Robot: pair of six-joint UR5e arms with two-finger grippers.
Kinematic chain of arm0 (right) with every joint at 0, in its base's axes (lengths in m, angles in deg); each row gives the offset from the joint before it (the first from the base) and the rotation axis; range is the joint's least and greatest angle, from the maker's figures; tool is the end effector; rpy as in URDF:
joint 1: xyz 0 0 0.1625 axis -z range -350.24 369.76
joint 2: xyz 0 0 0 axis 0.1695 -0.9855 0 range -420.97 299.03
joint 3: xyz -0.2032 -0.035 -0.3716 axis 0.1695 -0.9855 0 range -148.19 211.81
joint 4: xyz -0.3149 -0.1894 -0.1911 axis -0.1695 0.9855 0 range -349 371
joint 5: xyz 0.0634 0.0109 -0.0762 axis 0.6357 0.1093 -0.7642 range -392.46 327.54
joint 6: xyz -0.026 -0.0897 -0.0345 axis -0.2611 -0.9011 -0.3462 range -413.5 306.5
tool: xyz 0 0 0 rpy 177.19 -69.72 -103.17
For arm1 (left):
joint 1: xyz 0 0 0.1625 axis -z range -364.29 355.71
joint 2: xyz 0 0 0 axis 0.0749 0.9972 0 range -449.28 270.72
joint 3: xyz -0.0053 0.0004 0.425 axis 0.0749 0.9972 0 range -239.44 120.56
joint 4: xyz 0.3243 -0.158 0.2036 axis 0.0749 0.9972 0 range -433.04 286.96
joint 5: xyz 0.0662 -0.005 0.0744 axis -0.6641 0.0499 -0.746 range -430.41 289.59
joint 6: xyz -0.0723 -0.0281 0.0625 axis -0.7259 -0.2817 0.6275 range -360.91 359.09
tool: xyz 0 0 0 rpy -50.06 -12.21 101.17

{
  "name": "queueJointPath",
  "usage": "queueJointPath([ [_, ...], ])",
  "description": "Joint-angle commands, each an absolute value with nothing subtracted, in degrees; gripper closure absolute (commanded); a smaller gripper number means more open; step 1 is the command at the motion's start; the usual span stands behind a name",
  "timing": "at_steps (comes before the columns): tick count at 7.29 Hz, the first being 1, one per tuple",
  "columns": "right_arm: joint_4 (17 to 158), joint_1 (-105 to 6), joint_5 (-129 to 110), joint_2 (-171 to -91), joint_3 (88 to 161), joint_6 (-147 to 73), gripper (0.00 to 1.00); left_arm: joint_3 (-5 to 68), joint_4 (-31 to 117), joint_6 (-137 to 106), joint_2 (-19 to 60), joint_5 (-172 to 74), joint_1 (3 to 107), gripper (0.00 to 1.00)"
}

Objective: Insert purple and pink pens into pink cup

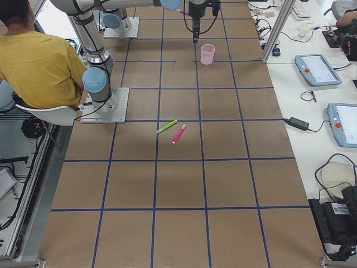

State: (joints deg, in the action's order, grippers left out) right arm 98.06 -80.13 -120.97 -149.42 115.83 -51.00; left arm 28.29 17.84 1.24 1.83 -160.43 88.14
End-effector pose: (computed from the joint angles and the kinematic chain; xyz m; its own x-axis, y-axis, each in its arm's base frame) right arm 0.1350 -0.5051 0.5207 -0.9986 0.0449 -0.0270 0.0456 0.9987 -0.0247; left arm -0.1544 -0.4945 0.4962 -0.9968 0.0799 -0.0006 0.0799 0.9968 -0.0050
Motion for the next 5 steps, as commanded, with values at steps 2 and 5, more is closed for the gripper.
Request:
queueJointPath([
  [2,98.0,-80.2,-121.1,-149.4,115.8,-51.0,0.00,28.6,18.3,1.3,1.9,-160.1,88.0,0.00],
  [5,98.0,-80.1,-121.1,-149.4,115.8,-51.0,0.00,28.9,18.3,1.3,1.9,-160.1,88.0,0.00],
])
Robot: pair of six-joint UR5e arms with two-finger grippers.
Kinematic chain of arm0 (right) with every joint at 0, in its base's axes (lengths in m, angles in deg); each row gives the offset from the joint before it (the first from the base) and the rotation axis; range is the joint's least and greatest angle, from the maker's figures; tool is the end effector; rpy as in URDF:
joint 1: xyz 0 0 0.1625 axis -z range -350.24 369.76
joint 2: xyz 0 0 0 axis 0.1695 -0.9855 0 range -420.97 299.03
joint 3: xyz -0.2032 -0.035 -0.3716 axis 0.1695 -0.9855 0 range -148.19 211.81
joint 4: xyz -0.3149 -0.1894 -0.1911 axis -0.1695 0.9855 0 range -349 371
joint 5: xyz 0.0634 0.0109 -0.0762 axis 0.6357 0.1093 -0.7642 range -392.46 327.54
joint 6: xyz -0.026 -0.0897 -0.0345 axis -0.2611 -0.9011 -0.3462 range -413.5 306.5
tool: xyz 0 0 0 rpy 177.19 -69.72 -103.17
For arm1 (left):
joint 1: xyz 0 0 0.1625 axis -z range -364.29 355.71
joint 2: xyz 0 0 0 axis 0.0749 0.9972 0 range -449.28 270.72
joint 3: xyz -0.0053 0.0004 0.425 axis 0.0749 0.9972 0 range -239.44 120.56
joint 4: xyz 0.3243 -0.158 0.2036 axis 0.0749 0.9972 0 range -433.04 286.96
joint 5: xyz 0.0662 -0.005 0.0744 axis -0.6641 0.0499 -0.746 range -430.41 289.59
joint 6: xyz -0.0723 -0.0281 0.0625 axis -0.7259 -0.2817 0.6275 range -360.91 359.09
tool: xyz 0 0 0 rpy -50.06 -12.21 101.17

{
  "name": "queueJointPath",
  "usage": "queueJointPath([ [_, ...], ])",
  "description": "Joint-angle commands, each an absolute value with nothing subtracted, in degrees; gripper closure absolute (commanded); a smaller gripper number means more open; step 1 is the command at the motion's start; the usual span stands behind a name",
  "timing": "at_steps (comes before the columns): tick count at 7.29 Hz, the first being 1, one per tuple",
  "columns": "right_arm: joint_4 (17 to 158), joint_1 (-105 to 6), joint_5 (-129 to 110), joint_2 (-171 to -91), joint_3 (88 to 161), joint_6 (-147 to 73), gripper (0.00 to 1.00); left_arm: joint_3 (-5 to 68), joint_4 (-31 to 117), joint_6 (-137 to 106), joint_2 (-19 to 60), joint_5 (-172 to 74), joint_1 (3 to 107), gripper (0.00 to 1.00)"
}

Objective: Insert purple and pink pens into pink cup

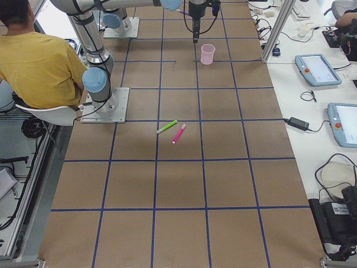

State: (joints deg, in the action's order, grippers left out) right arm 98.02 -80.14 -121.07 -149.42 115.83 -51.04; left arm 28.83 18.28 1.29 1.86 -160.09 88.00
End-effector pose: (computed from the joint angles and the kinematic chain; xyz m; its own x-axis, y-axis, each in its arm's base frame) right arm 0.1349 -0.5050 0.5206 -0.9987 0.0441 -0.0252 0.0447 0.9987 -0.0241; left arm -0.1537 -0.4934 0.4906 -0.9969 0.0783 0.0060 0.0783 0.9969 0.0124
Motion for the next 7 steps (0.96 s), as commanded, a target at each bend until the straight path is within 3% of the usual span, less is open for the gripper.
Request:
queueJointPath([
  [1,98.0,-79.5,-121.3,-149.2,115.9,-52.3,0.00,28.9,18.3,1.3,1.9,-160.0,88.0,0.00],
  [4,94.7,-71.3,-123.2,-149.2,115.7,-74.0,0.00,29.4,18.2,7.1,2.4,-160.5,85.5,0.00],
  [7,95.7,-55.1,-124.0,-149.1,118.1,-112.4,0.00,36.1,17.2,34.1,6.4,-162.6,70.6,0.00],
])
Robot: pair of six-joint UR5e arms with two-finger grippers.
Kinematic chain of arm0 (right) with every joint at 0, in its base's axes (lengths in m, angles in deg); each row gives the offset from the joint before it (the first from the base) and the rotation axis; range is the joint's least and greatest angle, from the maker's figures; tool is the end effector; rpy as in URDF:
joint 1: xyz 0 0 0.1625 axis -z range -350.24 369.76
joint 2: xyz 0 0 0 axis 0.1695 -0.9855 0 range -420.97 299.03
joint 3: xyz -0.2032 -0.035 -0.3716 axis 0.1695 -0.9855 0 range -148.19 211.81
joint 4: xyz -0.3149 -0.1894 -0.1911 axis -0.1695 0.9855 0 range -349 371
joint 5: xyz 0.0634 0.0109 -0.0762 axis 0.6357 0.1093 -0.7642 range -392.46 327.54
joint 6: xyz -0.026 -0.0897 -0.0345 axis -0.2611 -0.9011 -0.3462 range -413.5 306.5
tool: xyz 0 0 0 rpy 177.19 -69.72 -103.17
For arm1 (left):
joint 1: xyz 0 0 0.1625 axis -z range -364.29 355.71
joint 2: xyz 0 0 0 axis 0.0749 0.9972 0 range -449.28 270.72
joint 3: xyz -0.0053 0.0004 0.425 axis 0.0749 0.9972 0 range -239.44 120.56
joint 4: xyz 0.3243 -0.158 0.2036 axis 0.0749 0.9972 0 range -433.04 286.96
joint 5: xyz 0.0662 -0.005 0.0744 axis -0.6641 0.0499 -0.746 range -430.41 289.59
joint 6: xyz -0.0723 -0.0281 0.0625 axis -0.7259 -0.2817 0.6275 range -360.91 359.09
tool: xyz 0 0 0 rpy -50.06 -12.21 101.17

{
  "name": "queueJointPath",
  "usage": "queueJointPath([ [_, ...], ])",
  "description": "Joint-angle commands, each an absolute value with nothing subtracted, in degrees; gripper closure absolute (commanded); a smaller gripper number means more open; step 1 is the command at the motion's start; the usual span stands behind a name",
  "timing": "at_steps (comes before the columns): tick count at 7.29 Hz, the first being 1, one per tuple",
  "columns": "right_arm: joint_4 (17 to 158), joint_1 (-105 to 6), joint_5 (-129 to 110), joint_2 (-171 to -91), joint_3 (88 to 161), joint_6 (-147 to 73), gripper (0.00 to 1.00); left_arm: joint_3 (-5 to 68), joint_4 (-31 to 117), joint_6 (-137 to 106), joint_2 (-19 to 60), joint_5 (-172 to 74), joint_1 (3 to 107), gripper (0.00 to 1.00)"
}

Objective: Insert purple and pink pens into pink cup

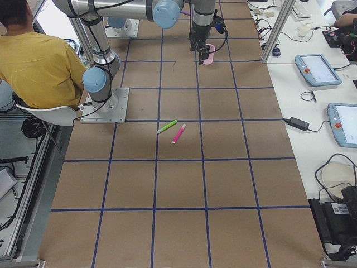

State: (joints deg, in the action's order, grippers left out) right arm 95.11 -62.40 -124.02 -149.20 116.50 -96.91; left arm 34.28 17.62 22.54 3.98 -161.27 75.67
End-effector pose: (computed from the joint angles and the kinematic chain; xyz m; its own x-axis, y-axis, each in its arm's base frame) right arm -0.0289 -0.5161 0.5079 -0.9019 -0.4319 -0.0084 -0.4318 0.9007 0.0486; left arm -0.0428 -0.5144 0.4272 -0.9723 0.2303 0.0392 0.2335 0.9639 0.1277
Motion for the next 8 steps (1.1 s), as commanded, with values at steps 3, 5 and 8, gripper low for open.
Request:
queueJointPath([
  [3,109.9,-40.7,-120.4,-147.6,129.8,-147.4,0.01,38.9,-2.1,52.2,19.6,-175.3,67.5,0.00],
  [5,119.4,-32.6,-111.0,-147.1,139.3,-164.5,0.02,39.3,-4.3,58.5,23.6,-175.5,64.4,0.00],
  [8,120.0,-25.0,-101.0,-140.0,142.8,-177.2,0.08,42.2,-10.3,58.9,26.9,-180.5,63.2,0.00],
])
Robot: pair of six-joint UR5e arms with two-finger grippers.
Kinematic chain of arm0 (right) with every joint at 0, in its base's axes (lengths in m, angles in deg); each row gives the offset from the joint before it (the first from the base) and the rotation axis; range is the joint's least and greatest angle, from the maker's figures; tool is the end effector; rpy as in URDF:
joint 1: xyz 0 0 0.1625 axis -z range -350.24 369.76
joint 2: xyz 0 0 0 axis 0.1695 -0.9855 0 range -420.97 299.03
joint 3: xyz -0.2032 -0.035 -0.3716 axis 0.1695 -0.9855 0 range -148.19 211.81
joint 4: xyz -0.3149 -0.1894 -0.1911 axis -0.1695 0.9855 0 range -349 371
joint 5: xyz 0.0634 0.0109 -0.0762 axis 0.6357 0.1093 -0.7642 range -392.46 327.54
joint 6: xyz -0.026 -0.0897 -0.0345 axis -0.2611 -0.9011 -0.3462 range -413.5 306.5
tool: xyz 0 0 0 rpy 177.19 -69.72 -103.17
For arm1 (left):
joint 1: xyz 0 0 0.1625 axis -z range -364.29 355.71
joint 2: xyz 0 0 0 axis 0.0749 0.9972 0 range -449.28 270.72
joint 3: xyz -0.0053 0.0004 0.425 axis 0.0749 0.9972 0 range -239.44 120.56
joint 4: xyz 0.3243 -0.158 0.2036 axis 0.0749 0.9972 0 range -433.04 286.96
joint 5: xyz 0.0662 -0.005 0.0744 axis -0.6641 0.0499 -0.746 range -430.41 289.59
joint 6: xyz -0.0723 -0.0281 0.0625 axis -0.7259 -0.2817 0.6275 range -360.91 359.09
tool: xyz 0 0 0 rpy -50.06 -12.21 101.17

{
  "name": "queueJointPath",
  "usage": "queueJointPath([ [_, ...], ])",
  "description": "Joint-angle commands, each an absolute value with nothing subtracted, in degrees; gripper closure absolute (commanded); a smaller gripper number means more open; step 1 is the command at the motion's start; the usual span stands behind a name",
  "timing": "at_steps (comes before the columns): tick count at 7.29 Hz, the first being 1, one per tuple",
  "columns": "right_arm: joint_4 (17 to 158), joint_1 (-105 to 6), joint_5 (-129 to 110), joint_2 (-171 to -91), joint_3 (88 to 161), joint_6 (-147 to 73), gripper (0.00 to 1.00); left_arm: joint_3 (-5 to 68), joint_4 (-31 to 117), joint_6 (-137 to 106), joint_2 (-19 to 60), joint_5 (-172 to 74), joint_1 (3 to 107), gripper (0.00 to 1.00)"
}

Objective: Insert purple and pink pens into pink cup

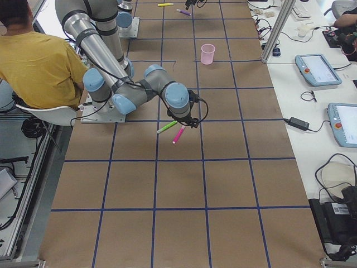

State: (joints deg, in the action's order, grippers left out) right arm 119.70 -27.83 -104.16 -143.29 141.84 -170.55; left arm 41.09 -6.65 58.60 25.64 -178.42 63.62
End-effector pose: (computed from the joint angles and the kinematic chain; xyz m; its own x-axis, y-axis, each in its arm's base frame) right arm -0.2861 -0.4279 0.2923 -0.4514 -0.8923 0.0015 -0.8370 0.4228 -0.3473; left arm 0.1219 -0.5730 0.2073 -0.7763 0.6299 0.0231 0.5932 0.7177 0.3648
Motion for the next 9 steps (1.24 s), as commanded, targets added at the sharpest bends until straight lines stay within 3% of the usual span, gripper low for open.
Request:
queueJointPath([
  [1,119.9,-23.7,-100.1,-137.2,143.4,-181.9,0.08,42.2,-10.6,59.1,27.5,-180.6,63.2,0.00],
  [4,122.1,-21.1,-99.2,-134.5,148.2,-191.7,0.09,42.8,-12.1,58.7,28.8,-180.3,63.1,0.03],
  [6,124.2,-21.1,-99.3,-131.3,148.4,-197.0,0.15,42.7,-14.8,58.1,30.2,-179.9,63.2,0.06],
  [7,124.3,-21.1,-99.3,-130.4,148.5,-197.5,0.15,42.9,-14.8,58.3,30.2,-179.9,63.2,0.20],
  [9,125.1,-21.1,-99.9,-130.2,148.2,-197.6,0.39,44.1,-15.2,58.3,30.2,-179.9,63.1,0.26],
])
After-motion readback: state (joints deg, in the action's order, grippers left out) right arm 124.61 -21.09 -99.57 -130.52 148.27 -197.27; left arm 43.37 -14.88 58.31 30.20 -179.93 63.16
